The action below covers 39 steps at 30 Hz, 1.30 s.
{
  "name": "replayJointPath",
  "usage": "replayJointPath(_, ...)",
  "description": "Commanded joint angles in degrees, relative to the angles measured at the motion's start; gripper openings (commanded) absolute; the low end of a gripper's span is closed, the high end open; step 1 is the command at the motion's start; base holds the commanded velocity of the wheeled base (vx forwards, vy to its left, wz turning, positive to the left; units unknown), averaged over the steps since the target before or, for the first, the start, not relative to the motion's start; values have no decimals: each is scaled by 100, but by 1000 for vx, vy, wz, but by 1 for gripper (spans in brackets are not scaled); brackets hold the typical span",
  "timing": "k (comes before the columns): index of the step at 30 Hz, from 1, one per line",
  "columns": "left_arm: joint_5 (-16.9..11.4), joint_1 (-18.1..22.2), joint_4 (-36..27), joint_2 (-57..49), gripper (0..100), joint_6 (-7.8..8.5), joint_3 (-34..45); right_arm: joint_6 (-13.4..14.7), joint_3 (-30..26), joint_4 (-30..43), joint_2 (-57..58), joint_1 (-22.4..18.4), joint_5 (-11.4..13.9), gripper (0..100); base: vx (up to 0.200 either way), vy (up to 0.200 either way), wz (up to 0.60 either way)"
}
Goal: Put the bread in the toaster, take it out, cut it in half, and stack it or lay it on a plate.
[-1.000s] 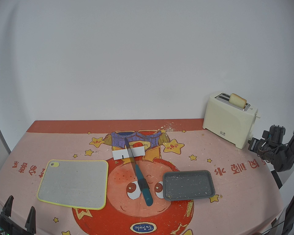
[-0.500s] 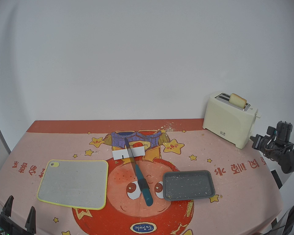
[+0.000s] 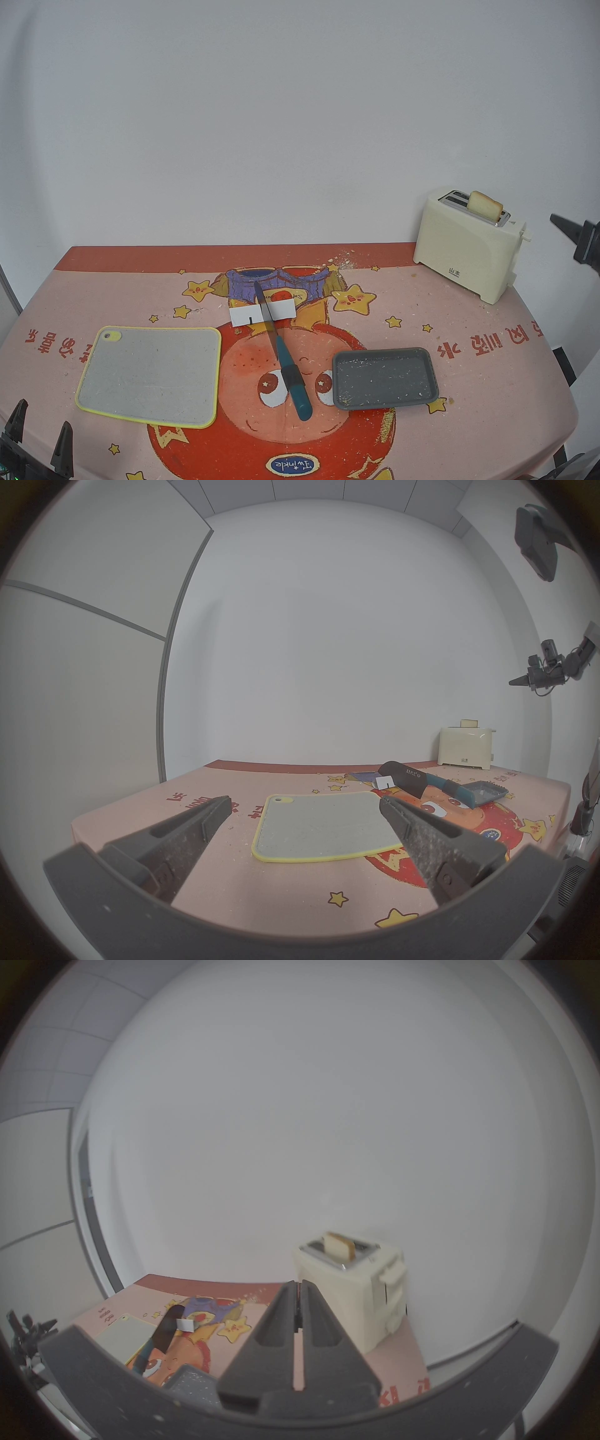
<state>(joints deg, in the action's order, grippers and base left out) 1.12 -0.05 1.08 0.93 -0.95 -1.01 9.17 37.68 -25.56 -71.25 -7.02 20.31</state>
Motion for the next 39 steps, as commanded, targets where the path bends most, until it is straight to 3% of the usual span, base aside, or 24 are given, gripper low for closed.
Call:
replayJointPath(1, 2, -4, -3, -93, 100, -2, 101, -908, 1373, 1159, -222, 34, 553, 0, 0, 0, 0)
replayJointPath(4, 2, -4, 6, -93, 100, -2, 101, -1576, 1549, 1124, -732, -45, 667, 0, 0, 0, 0)
replayJointPath(6, 2, -4, 6, -93, 100, -2, 101, -1884, 1681, 1106, -1004, -203, 878, 0, 0, 0, 0)
replayJointPath(7, 2, -4, 6, -93, 100, -2, 101, -1980, 1760, 1106, -1154, -273, 984, 100, 0, 0, 0)
replayJointPath(10, 2, 5, 6, -93, 100, -2, 101, -2077, 2006, 1115, -1549, -265, 1010, 100, 0, 0, 0)
replayJointPath(25, 2, 5, 6, -93, 100, -2, 101, -2007, 2622, 772, -3175, -265, 1107, 100, 0, 0, 0)
replayJointPath(39, 2, -4, 6, -93, 100, -2, 101, -2007, 3492, 763, -3993, -256, 1054, 100, 0, 0, 0)
